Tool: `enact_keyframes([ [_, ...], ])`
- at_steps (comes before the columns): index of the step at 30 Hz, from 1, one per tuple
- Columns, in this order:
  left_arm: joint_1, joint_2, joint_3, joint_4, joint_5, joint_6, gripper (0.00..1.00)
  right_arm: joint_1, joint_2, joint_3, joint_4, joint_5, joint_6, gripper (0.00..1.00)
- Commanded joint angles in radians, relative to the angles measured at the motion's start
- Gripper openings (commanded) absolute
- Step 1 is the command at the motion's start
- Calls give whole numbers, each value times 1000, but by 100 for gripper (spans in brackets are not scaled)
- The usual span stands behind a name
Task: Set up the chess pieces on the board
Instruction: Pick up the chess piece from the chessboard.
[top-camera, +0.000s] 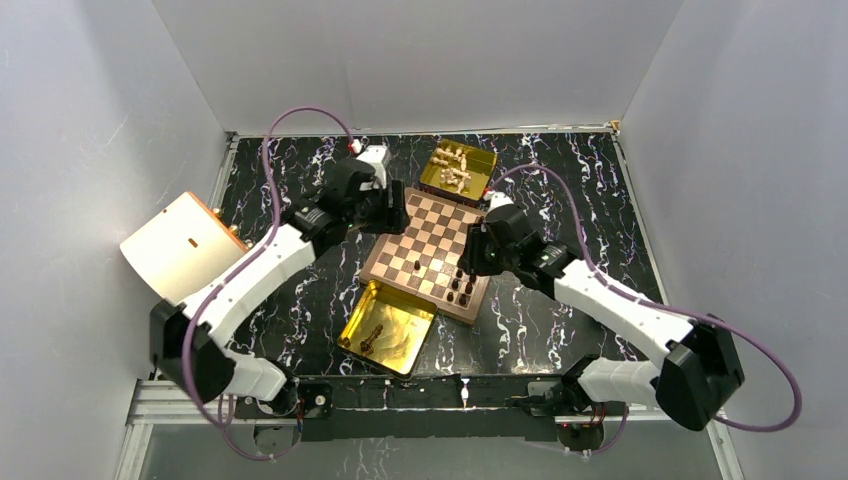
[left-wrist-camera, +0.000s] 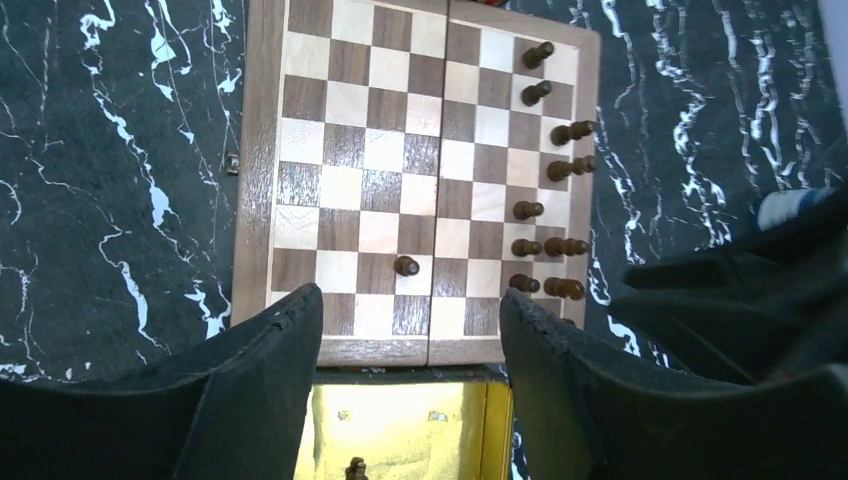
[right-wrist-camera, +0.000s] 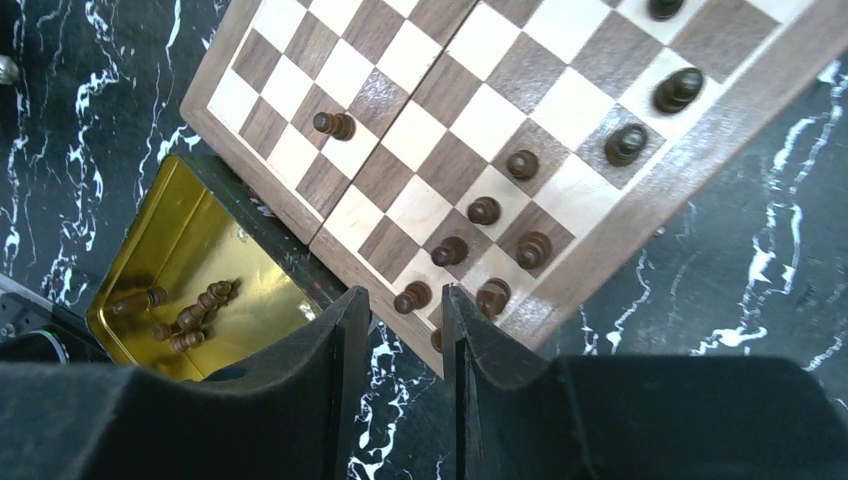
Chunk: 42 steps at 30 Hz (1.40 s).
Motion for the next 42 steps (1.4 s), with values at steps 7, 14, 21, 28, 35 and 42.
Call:
enact_keyframes([
  [7, 2, -435, -271, 64, 12, 135, 88, 117, 233, 186, 72, 87, -34, 44],
  [14, 2, -661, -440, 64, -136, 218, 89, 174, 396, 307, 50, 129, -59, 45],
  [21, 2, -766, -506, 77, -153, 336, 90, 202, 532, 401, 29, 152, -61, 45],
  [28, 2, -784, -542, 100, -180, 355, 90, 212, 656, 532, -77, 258, -69, 42],
  [35, 2, -831, -552, 102, -217, 360, 90, 212, 720, 600, -150, 304, -82, 41],
  [42, 2, -843, -561, 107, -235, 358, 90, 212, 713, 591, -135, 277, -88, 37],
])
